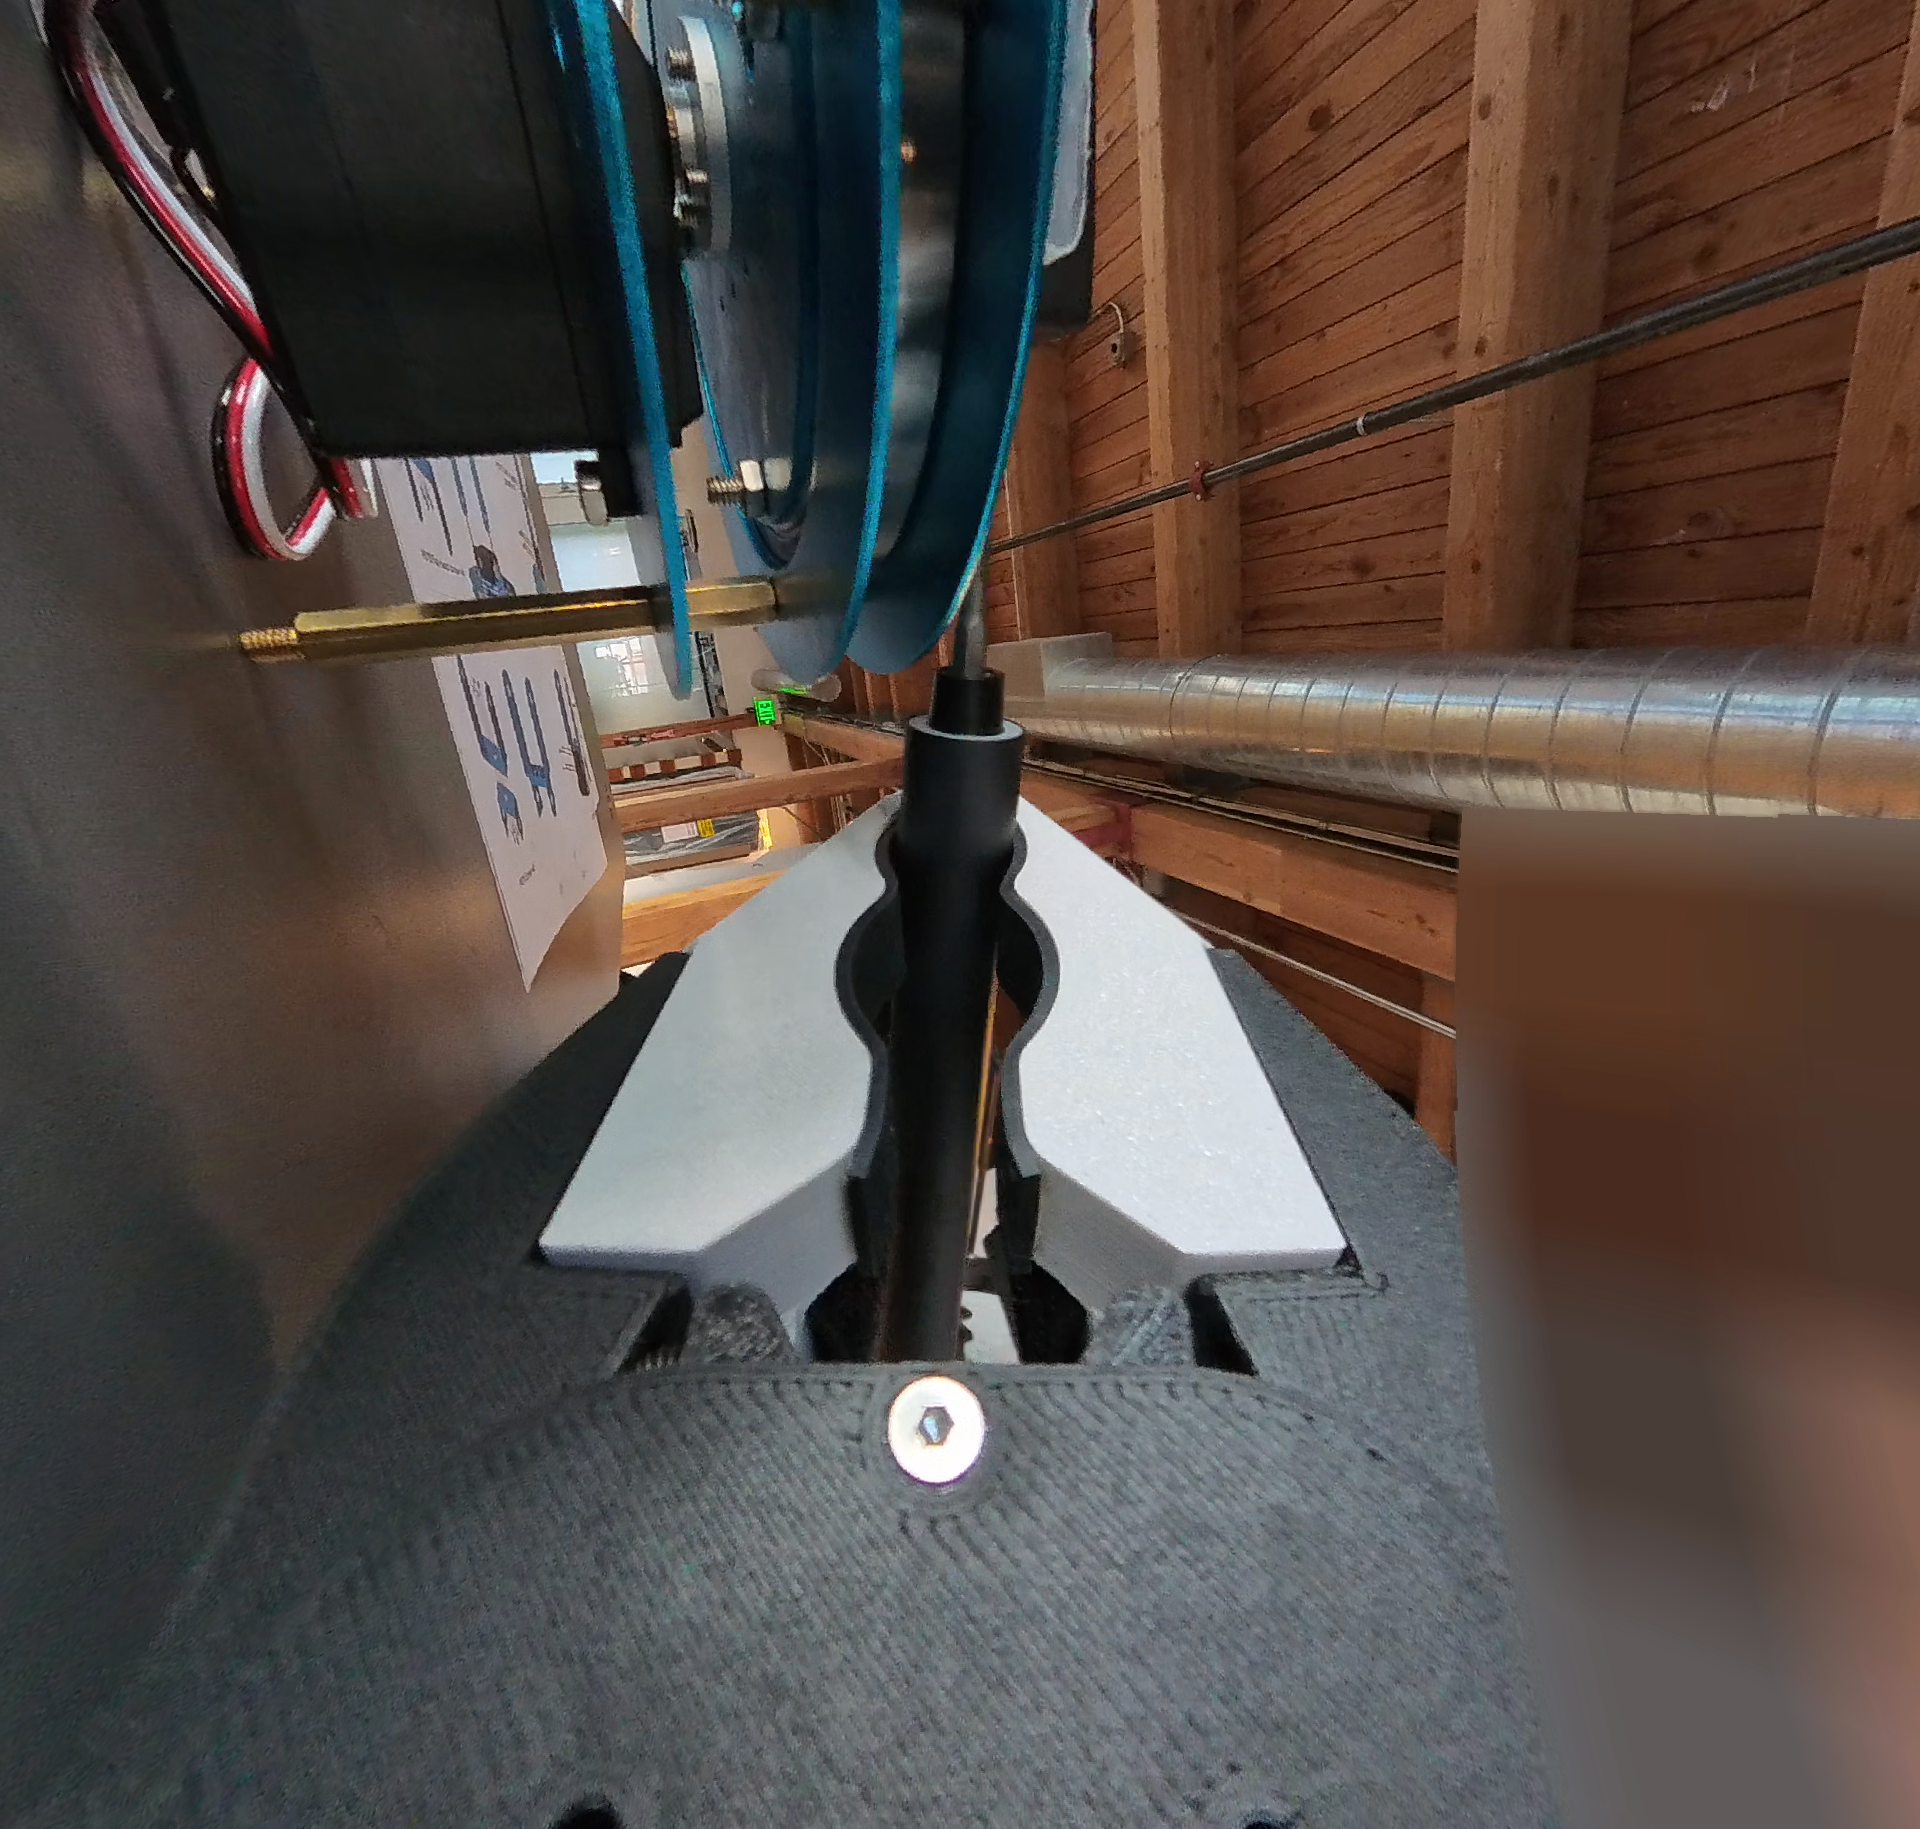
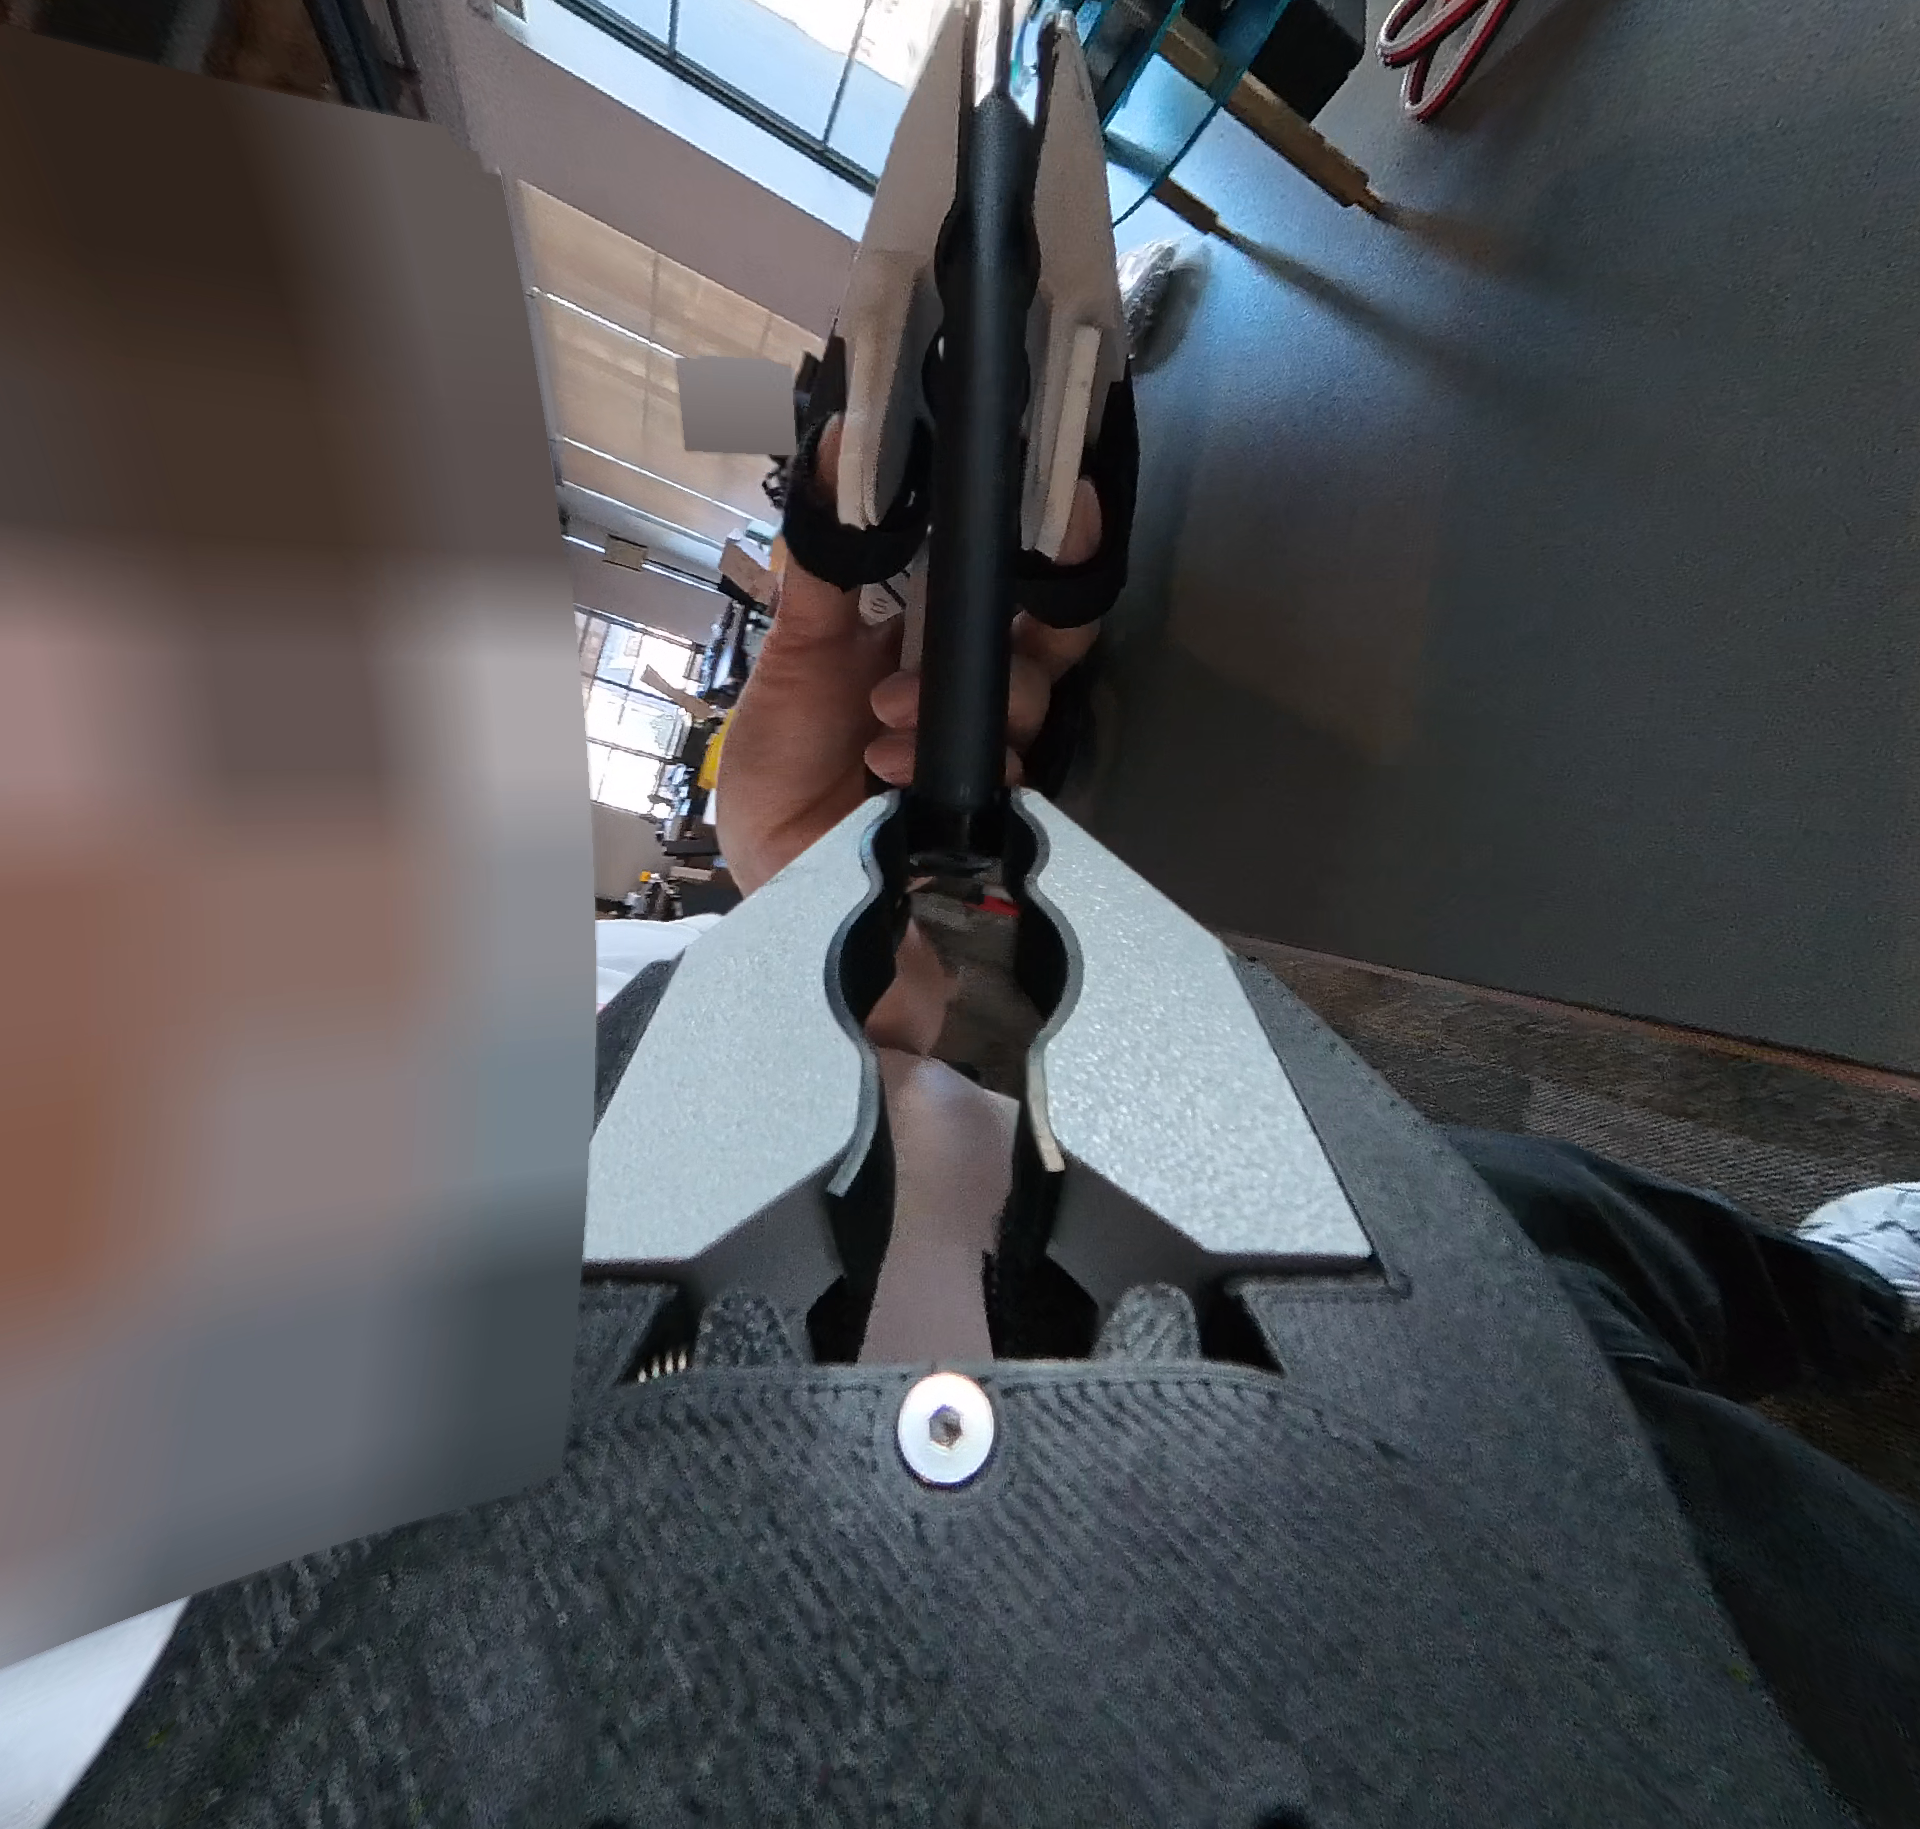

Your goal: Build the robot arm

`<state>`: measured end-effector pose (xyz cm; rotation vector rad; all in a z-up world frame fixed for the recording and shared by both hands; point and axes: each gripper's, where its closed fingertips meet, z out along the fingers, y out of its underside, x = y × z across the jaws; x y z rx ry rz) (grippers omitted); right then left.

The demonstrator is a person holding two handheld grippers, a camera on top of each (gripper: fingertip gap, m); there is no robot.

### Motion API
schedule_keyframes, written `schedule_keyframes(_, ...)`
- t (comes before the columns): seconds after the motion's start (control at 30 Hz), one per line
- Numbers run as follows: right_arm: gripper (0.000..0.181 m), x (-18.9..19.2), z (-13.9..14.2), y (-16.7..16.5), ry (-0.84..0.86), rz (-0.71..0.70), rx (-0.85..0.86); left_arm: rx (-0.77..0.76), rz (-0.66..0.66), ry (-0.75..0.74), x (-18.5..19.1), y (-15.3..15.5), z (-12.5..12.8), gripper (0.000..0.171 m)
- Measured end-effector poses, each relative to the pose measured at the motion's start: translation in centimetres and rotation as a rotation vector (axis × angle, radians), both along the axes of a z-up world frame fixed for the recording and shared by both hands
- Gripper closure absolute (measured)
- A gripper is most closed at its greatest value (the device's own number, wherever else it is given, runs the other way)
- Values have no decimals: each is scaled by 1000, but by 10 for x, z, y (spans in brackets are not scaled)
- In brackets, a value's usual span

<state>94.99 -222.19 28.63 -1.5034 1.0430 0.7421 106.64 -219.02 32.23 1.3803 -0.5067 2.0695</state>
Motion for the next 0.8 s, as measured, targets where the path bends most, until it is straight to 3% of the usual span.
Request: schedule_keyframes(0.8,165,4,-1,-2,-53,-47,-43,16,-60,0,-2,-11,-2,162)
